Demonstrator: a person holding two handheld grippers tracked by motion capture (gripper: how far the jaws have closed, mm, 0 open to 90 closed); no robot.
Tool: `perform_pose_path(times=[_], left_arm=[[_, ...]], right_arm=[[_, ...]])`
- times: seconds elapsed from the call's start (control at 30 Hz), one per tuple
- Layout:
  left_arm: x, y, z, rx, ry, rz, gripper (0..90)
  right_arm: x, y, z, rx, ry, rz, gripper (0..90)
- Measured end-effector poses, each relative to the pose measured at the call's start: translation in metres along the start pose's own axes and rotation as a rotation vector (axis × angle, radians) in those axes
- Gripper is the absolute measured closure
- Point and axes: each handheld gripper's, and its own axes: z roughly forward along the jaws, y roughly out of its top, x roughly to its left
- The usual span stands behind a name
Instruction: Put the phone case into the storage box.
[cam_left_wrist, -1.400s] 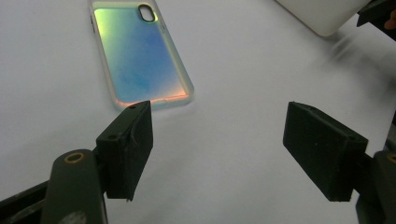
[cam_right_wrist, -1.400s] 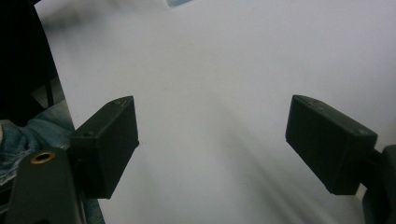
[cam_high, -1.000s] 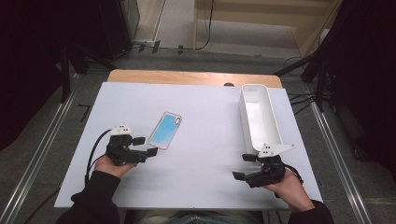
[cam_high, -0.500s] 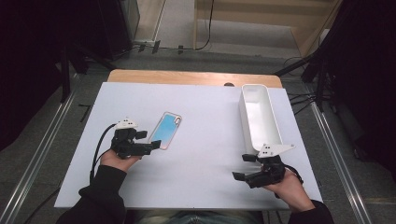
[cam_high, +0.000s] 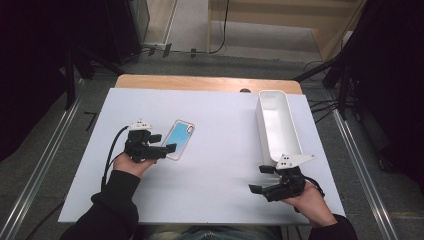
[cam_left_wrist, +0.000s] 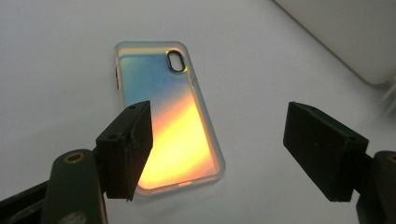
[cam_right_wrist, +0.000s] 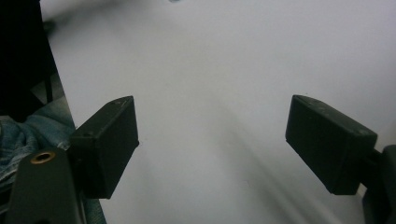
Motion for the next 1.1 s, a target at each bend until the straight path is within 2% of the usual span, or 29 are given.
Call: perform_pose_path(times=[0.07,0.43,0.47,1.0,1.1], left_arm=[[0.0,0.003,0.001,0.014,0.018,0.025,24.3],[-0.001,0.015,0.017,0.007,0.058,0.057,24.3],[0.0,0.017,0.02,0.009,0.056,0.047,24.2],[0.004,0.031,0.04,0.016,0.081,0.035,24.2],[0.004,0.032,0.043,0.015,0.078,0.056,24.1]], right_arm=[[0.0,0.0,0.0,0.001,0.0,0.003,15.7],[0.0,0.0,0.0,0.005,0.0,0.002,15.7],[0.0,0.0,0.001,0.005,0.001,0.002,15.8],[0.0,0.0,0.001,0.009,0.003,0.003,15.8],[0.0,0.0,0.001,0.011,0.004,0.002,15.8]])
